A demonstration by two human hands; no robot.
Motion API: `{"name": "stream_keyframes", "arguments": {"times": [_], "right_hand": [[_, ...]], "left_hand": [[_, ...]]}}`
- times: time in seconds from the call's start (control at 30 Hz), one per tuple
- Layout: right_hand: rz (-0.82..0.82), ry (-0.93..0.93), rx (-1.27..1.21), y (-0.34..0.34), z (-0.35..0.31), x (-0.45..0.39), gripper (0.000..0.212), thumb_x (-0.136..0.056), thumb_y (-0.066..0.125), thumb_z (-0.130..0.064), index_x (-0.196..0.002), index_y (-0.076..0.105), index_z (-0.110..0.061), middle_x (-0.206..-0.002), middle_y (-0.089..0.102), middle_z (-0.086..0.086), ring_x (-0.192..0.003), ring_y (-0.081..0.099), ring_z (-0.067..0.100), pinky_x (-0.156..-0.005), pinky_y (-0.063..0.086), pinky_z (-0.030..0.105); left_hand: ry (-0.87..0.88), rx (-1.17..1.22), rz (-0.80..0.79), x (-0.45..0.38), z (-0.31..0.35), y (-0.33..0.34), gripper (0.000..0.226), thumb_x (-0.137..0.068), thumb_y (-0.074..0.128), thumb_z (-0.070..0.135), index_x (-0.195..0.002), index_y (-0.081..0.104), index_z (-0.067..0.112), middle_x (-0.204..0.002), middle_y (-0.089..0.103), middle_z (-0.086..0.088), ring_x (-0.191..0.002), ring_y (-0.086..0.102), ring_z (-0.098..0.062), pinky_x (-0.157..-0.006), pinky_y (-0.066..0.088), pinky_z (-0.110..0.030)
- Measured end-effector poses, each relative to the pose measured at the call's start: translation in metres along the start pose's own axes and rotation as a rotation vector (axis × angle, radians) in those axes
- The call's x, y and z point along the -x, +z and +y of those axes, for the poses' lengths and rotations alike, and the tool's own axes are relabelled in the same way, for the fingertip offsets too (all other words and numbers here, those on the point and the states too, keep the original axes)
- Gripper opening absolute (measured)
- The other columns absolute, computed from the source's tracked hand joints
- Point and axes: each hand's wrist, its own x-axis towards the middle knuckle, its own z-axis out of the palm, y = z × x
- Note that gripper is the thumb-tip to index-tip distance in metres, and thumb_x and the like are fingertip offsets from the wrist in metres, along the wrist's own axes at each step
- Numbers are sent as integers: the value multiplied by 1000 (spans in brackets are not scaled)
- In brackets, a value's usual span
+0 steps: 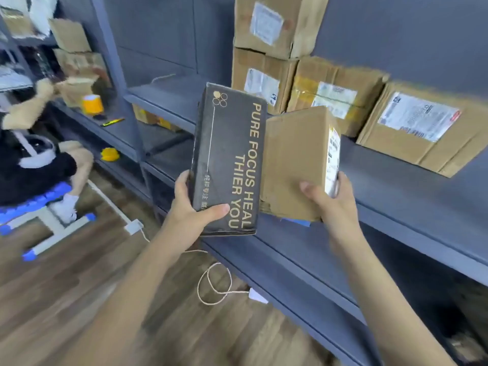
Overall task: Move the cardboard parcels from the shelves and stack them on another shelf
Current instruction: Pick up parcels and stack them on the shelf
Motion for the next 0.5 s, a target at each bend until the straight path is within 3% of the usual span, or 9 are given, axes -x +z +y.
{"name": "stream_keyframes", "arguments": {"times": [0.1, 0.23, 0.4, 0.5], "right_hand": [[84, -98, 53, -3, -24, -30, 97, -50, 76, -59, -136, 39, -34, -134, 50, -3, -130, 44, 21, -99, 47, 48], [229, -189, 214, -16, -52, -75, 117, -42, 77, -67, -143, 31, -31, -140, 40, -1, -128, 45, 20, -100, 46, 47], [499, -309, 866, -32, -56, -108, 116, -46, 69, -59, -147, 23, -25, -133, 36, 14, -127, 32, 32, -107, 31, 52], [531, -332, 1050, -36, -50, -119, 125, -48, 85, -51, -149, 20, -14, -139, 32, 17, -128, 30, 38, -110, 24, 51]], "left_hand": [[65, 56, -95, -43, 24, 7, 88, -70, 81, 26, -134, 22, 42, -112, 52, 31, -110, 52, 3, -106, 37, -33], [138, 112, -142, -102, 45, 22, 95, -63, 83, 29, -138, 27, 39, -108, 57, 29, -105, 56, 4, -102, 41, -31], [203, -35, -128, -176, 56, 29, 96, -50, 85, 42, -131, 34, 47, -123, 54, 19, -118, 51, -8, -105, 39, -42], [230, -92, -177, -211, 69, 20, 89, -46, 86, 39, -123, 43, 44, -116, 58, 23, -111, 56, -7, -101, 44, -42]]}}
